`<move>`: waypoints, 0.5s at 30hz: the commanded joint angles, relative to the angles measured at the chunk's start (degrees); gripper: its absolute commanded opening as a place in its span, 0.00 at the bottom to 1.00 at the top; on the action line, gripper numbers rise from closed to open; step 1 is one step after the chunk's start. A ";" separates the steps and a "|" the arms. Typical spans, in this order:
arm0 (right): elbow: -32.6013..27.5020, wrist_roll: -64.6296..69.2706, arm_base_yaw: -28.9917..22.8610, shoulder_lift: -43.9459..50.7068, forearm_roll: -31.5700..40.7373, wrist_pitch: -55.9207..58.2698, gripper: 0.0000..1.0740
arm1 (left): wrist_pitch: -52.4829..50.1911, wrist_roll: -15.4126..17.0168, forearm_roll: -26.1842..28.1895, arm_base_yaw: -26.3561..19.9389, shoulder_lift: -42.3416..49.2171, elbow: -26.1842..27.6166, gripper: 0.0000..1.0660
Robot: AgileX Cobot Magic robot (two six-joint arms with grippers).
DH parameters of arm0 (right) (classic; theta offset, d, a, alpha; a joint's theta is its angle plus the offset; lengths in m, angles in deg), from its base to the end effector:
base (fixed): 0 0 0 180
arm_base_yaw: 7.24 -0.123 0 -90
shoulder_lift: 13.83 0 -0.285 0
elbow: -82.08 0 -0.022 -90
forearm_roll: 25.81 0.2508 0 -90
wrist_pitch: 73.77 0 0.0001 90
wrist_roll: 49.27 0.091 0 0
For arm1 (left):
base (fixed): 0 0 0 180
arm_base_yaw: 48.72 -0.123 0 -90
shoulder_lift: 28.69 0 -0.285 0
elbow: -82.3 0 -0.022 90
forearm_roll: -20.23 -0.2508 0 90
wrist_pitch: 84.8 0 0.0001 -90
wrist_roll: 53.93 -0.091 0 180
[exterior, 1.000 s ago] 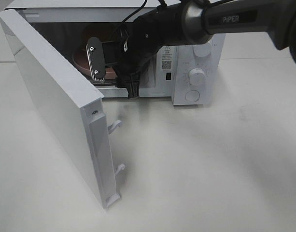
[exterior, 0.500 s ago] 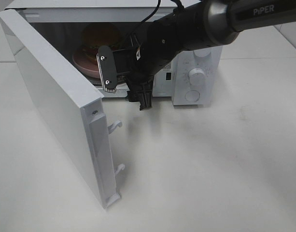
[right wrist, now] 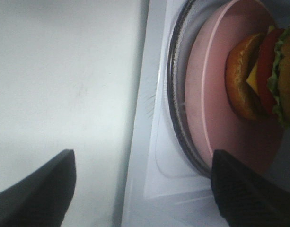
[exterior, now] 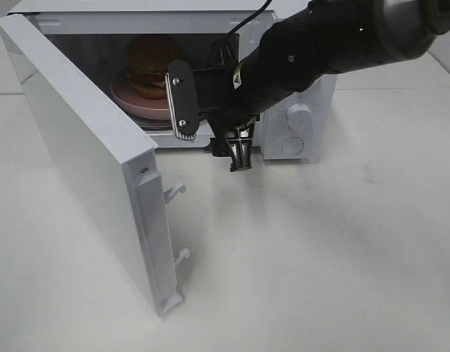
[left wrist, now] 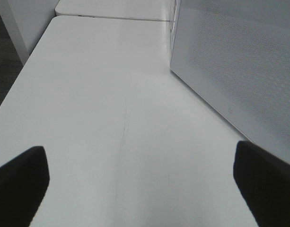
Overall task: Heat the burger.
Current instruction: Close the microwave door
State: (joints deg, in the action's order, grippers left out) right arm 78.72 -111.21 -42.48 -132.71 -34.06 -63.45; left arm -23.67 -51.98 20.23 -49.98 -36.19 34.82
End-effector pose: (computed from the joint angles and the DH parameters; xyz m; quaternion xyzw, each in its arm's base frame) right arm 0.3514 0.2454 0.1959 -0.7243 0.5593 -0.1318 0.3811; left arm -0.0081 -0.0002 0.2820 -0.0238 0.8482 -0.0032 0.5291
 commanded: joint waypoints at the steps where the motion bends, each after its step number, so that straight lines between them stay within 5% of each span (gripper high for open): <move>1: -3.61 0.34 1.49 3.50 0.34 -0.69 0.71 | 0.17 0.06 0.00 0.06 0.34 -0.17 0.92; 15: -12.95 4.53 2.35 13.06 0.52 -1.60 0.71 | 0.17 0.06 0.00 0.06 0.34 -0.17 0.92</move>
State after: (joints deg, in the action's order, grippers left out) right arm 66.74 -108.28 -40.42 -121.20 -33.60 -64.83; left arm -23.67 -51.98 20.23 -49.98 -36.19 34.82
